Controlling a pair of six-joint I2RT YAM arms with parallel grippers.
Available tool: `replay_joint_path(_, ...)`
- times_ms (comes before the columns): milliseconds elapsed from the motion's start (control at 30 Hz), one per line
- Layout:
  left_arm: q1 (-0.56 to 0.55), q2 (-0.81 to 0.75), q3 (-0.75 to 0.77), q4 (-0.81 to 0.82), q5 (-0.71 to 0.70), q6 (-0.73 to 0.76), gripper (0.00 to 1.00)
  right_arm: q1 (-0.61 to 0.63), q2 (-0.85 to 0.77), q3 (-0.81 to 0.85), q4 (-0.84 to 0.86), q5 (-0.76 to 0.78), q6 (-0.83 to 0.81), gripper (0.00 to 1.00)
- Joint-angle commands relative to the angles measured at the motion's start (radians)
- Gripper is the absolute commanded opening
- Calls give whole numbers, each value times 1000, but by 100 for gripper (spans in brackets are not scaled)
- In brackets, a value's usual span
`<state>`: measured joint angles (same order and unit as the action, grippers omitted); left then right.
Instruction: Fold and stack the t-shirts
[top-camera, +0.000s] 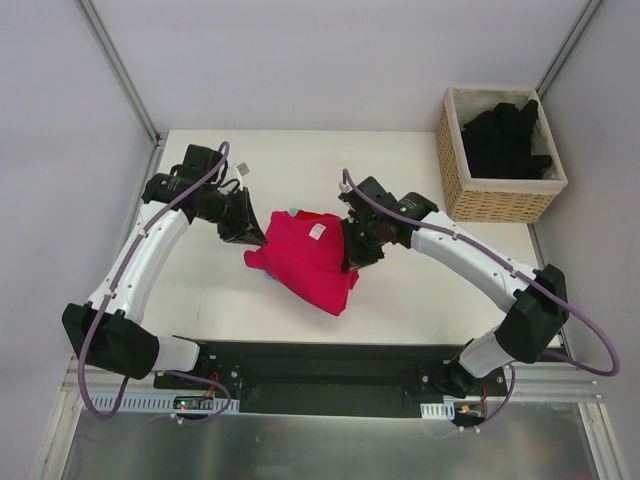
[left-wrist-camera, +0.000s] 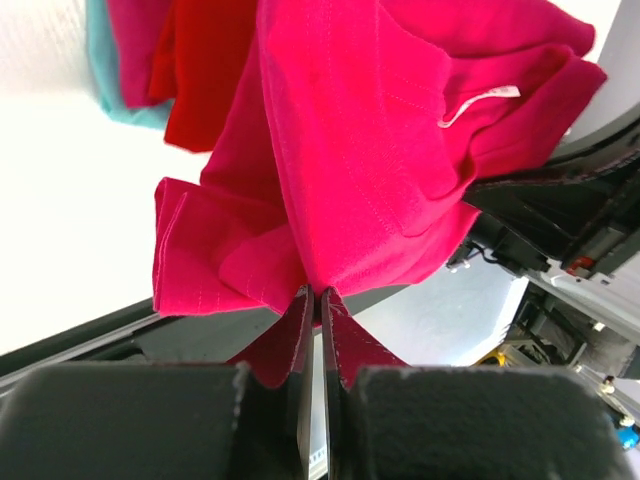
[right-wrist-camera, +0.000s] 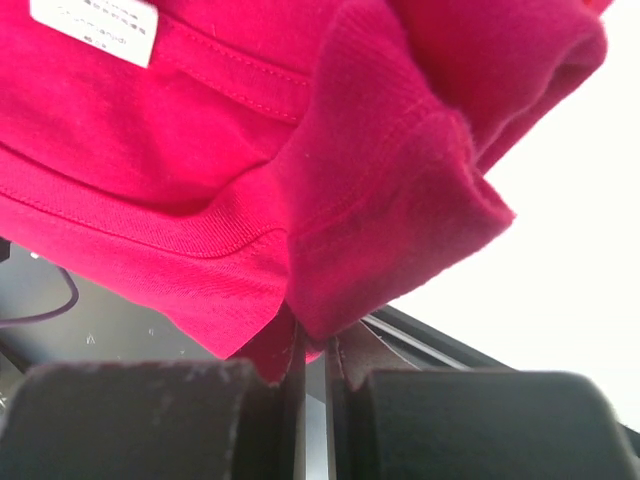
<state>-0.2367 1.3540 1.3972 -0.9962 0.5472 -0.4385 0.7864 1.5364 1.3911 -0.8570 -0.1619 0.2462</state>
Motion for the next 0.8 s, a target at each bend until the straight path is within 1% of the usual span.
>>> replay_joint_path(0,7,-90,-58,4,-61,-9,0,31,-55,-15,-62,44,24,1)
replay_joint_path(67,7,-98,-72,27,-66,-2,0,39,-52,-15,-60,61,18,1)
replay_joint_path(200,7,-66,-61,42,-67,0,0,39,-22,19,-76,71,-7,1)
replay_joint_path(400,7,14,-46,99,-67,1,0,33,36,63,-88,78,-61,1)
replay_joint_path(533,7,95,-32,136,-67,4,0,5,74,80,-93,79,-79,1)
replay_joint_path(633,7,154,3,156,-63,12,0,-18,83,80,-86,93,-93,1)
replay_joint_path(767,7,215,107,156,-53,17,0,-49,93,72,-71,101,-93,1)
